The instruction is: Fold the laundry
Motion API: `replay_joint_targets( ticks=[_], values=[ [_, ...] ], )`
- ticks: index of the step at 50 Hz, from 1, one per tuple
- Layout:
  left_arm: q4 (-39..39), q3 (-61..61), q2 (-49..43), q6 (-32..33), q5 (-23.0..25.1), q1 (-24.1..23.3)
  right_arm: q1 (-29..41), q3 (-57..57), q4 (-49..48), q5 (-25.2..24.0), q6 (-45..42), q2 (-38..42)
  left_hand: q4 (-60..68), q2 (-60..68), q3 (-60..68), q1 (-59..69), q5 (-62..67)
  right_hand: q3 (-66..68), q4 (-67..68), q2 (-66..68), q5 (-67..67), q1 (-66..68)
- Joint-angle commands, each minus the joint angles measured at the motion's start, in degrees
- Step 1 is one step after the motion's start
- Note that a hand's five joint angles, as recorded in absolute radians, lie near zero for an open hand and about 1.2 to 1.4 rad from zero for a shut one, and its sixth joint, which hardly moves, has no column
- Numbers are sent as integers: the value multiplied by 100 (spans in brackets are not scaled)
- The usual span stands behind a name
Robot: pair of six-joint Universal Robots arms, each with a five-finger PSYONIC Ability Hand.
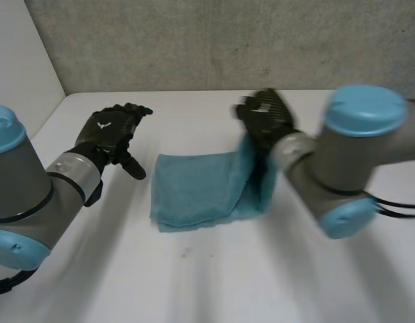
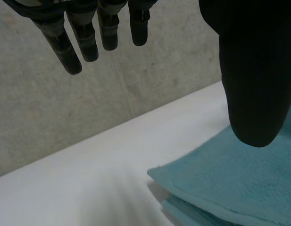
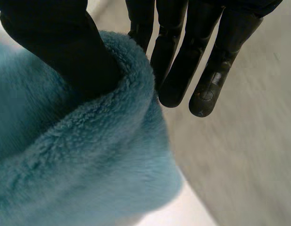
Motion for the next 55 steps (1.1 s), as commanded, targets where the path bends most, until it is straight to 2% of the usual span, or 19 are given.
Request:
replay_joint_targets(
  ticks=[1, 3, 4, 6, 7, 10, 12, 14, 15, 17, 19, 22, 29, 33, 35, 38, 43, 46, 55],
  values=[
    [0, -86, 339, -40, -45, 255, 1426, -1230, 503, -274, -508, 1285, -186, -175, -231, -137, -269, 1229, 1166, 1311, 1384, 2726],
    [8, -104, 366, -40, -45, 317, 1655, -1266, 582, -335, -762, 1566, -186, -175, -231, -137, -269, 1229, 1166, 1311, 1384, 2726],
    [8, -113, 375, -40, -36, 352, 1699, -1275, 591, -336, -842, 1654, -186, -175, -231, -137, -269, 652, 589, 734, 807, 2149],
    [8, -113, 375, -40, -36, 361, 1717, -1292, 591, -283, -965, 1743, -186, -175, -231, -137, -269, -1914, -1977, -1832, -1759, -417],
    [8, -104, 375, -40, -36, 370, 1700, -1318, 574, -170, -1000, 1769, -186, -175, -231, -137, -269, -3726, -3788, -3643, -3571, -2229],
    [17, -69, 366, -40, -19, 361, 1682, -1319, 521, 94, -878, 1665, -186, -175, -231, -137, -269, -4800, -4863, -4718, -4646, -3303],
    [17, 10, 340, -32, -19, 352, 1595, -1257, 512, 419, -458, 1227, -181, -171, -226, -132, -265, -5771, -5834, -5689, -5616, -4274],
    [17, 106, 287, -32, -1, 317, 1402, -1135, 521, 551, 34, 787, -164, -154, -209, -115, -248, -5771, -5834, -5689, -5616, -4274],
    [17, 176, 269, -32, -1, 291, 1166, -916, 530, 578, 654, 394, -131, -120, -176, -82, -214, -5771, -5834, -5689, -5616, -4274],
    [0, 334, 173, -32, -1, 256, 1059, -775, 530, 544, 991, 181, -131, -120, -175, -82, -214, -5771, -5834, -5689, -5616, -4274],
    [-62, 755, -169, -93, -1, 20, 717, -327, 512, 298, 2123, -477, -30, -20, -75, 19, -114, -5771, -5834, -5689, -5616, -4274],
    [-193, 1134, -424, -251, 16, -271, 331, 7, 564, -9, 2846, -892, 21, 31, -24, 69, -63, -5771, -5834, -5689, -5616, -4274],
    [-843, 2154, -1391, -1006, 60, -711, -400, 307, 898, -476, 3200, -1017, 122, 132, 77, 171, 38, -5771, -5834, -5689, -5616, -4274],
    [-1064, 2427, -1918, -1139, 104, -948, -515, 202, 987, -529, 3279, -772, 155, 166, 110, 204, 72, -5771, -5834, -5689, -5616, -4274],
    [-1108, 2427, -2112, -1156, 52, -966, -524, 44, 1022, -538, 3332, -333, 189, 199, 144, 238, 105, -5771, -5834, -5689, -5616, -4274],
    [-1134, 2375, -2200, -1148, -36, -966, -480, -227, 1214, -547, 3341, 185, 273, 283, 228, 322, 189, -5771, -5834, -5689, -5616, -4274],
    [-1152, 2007, -2148, -1095, -527, -835, -445, -632, 1575, -608, 3341, 758, 257, 267, 212, 305, 173, -5771, -5834, -5689, -5616, -4274],
    [-1160, 1900, -2122, -1086, -581, -720, -436, -852, 1681, -608, 3341, 1004, 256, 267, 211, 305, 173, -5771, -5834, -5689, -5616, -4274],
    [-1354, 1285, -1946, -41, -652, -456, -366, -1371, 1839, -784, 3288, 1559, 156, 166, 111, 205, 72, -5771, -5834, -5689, -5616, -4274]
  ],
)
